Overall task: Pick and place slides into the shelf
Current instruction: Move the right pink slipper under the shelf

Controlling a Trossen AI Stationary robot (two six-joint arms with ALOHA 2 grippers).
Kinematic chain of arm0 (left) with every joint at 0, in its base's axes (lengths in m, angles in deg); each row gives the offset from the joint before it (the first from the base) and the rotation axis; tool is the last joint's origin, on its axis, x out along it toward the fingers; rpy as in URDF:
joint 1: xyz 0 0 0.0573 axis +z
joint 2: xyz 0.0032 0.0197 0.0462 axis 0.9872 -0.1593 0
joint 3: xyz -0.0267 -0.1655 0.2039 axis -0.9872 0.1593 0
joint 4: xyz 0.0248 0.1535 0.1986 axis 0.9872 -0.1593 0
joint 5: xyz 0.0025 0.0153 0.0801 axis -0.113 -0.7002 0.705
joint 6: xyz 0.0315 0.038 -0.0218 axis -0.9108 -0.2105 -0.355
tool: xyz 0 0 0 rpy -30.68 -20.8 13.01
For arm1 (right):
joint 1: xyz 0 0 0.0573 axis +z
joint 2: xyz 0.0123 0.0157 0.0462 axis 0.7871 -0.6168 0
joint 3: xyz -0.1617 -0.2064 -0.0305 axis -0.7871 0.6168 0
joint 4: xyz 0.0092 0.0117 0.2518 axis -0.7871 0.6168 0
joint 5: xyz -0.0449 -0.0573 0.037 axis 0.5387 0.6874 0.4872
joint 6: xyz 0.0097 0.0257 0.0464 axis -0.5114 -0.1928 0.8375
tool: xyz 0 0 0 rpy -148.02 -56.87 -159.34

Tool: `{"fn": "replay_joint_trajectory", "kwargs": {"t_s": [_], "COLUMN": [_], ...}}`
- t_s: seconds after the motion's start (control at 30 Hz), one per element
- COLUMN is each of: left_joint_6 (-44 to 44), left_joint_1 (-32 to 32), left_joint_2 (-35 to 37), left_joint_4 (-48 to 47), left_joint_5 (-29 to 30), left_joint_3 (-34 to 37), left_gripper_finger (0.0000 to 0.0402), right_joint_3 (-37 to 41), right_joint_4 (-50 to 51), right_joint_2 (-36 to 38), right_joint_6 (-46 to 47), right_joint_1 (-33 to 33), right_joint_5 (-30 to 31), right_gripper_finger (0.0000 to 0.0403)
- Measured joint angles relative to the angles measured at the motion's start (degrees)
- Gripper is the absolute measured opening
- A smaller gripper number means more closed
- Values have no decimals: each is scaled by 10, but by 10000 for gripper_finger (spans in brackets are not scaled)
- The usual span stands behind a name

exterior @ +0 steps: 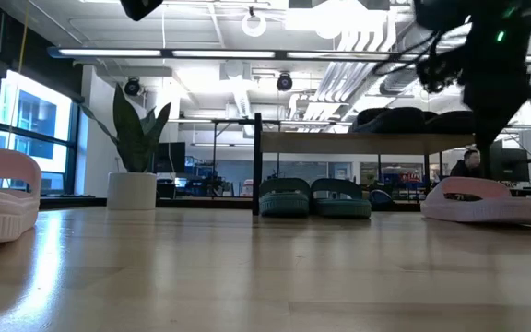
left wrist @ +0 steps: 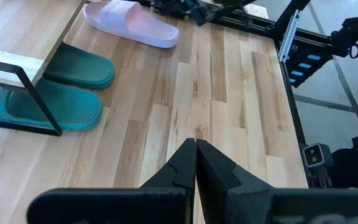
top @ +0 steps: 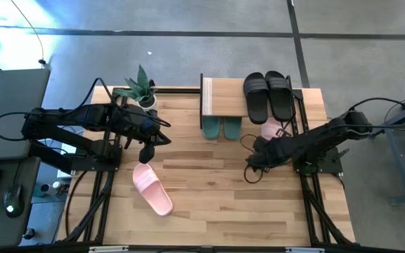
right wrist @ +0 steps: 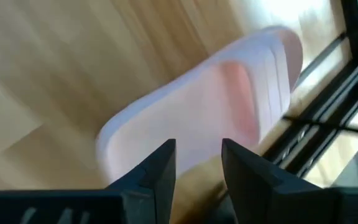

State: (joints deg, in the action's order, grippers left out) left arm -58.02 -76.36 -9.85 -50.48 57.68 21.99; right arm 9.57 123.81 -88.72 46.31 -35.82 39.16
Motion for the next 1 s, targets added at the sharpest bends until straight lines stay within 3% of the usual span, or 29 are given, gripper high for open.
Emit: {"fn": "replay_joint_trajectory", "kwargs": {"t_s": [0.17,0.33,0.63,0.8,1.0], "left_joint_6": [0,0,0,-5,-6], "left_joint_1": [0,0,0,0,0], "left_joint_2": [0,0,0,-3,-11], "left_joint_4": [0,0,0,1,0], "left_joint_5": [0,0,0,0,0], "left_joint_3": [0,0,0,0,0], "left_gripper_finger": [1,1,1,1,1], "right_joint_3": [-84,-148,-101,-60,28], "right_joint_4": [56,13,-53,-80,-180], "right_joint_2": [0,0,-29,-95,-146], "right_joint_6": [149,333,686,710,717], "right_joint_1": [102,210,373,365,329], "right_joint_5": [-17,-23,1,-25,-15], "right_gripper_finger": [119,105,6,2,0]}}
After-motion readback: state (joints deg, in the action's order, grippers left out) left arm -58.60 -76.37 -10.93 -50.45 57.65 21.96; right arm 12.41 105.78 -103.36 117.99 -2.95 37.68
